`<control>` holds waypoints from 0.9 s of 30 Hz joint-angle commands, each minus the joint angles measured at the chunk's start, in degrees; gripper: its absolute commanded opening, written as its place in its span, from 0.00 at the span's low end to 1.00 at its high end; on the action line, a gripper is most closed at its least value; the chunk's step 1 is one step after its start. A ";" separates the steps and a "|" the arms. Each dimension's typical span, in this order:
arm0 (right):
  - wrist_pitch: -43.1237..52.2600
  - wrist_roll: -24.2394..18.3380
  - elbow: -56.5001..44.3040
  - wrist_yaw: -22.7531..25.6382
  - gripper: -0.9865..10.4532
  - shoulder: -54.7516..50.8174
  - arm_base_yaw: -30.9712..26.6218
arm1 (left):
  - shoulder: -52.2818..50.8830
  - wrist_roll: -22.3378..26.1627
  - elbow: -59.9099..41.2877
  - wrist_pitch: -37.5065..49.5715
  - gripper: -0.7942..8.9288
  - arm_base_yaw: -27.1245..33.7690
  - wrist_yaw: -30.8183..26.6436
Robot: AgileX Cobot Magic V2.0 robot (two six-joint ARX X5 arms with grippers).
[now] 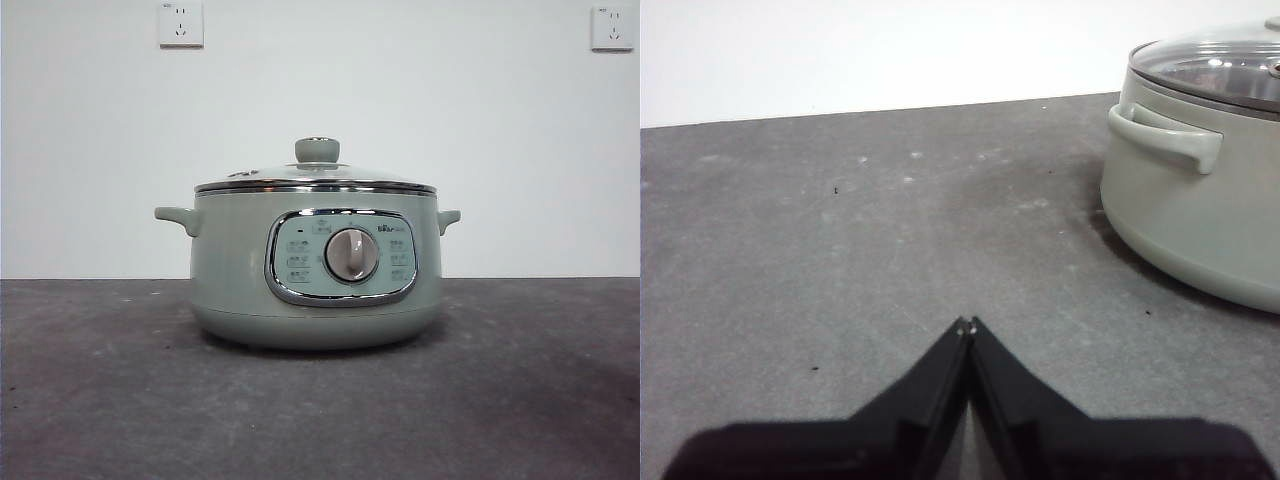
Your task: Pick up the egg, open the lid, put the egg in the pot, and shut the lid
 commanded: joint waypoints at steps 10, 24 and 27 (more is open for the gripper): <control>-3.78 -0.87 -0.52 0.02 0.09 -0.22 -0.76 | 0.02 -0.55 -0.59 0.37 0.08 0.20 -0.13; -3.82 -0.87 -0.50 0.33 0.09 -0.17 -0.76 | 0.02 -0.55 -0.59 0.37 0.08 0.20 -0.13; -3.82 -0.87 -0.50 0.33 0.09 -0.17 -0.76 | 0.02 -0.52 -0.59 0.37 0.08 0.20 -0.13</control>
